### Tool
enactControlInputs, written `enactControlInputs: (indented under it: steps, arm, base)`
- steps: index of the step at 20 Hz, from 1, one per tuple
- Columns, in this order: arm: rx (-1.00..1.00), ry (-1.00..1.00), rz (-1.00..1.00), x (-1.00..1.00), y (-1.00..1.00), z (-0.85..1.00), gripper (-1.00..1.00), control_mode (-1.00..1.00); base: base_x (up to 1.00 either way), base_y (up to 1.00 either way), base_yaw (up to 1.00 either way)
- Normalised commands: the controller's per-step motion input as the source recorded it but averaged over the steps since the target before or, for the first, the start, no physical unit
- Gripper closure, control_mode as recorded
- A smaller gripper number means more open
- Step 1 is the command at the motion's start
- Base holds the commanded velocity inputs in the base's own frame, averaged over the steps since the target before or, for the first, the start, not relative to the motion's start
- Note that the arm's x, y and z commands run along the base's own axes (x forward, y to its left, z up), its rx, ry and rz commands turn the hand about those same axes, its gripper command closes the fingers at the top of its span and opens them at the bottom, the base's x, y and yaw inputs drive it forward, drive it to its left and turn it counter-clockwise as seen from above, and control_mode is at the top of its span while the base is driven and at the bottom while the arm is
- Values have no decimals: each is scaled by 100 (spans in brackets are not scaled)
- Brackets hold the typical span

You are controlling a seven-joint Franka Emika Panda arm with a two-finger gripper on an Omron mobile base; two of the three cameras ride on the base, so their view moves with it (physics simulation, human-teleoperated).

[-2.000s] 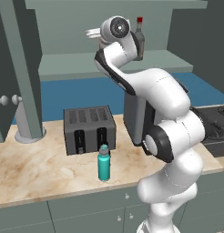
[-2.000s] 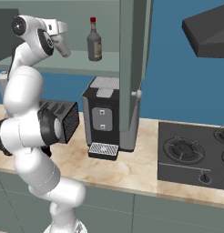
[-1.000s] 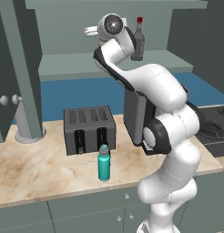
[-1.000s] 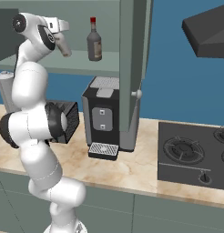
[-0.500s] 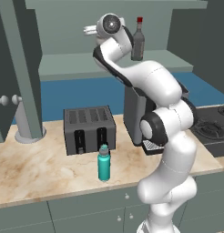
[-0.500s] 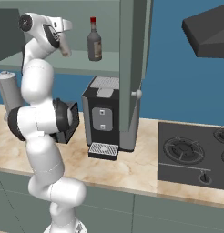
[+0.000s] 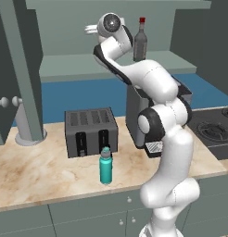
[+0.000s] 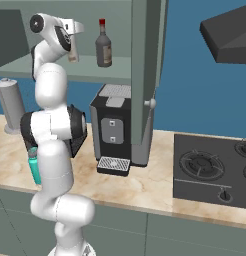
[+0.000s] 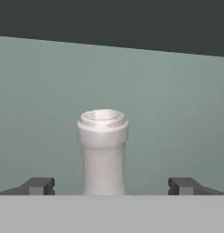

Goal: Sort all alcoholic drinks to one cabinet, and non-alcoholic drinks to the other.

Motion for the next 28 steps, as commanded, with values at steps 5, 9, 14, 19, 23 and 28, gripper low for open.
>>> enactControlInputs:
  steps: [5, 9, 14, 19, 23, 28]
  arm:
    - [2, 3, -1, 26, 0, 0, -100, -100]
    - [1, 0, -1, 9, 0, 0, -100, -100]
    - [0, 1, 0, -14, 0, 0, -100, -100]
    - [0, 3, -2, -52, -1, -3, -100, -100]
    - [0, 0, -1, -61, -6, 4, -100, -100]
    - [0, -2, 0, -45, -7, 13, -100, -100]
  base:
    - [0, 0, 0]
    - [0, 0, 0]
    - [0, 0, 0]
    - [0, 0, 0]
    - [0, 0, 0]
    - [0, 0, 0]
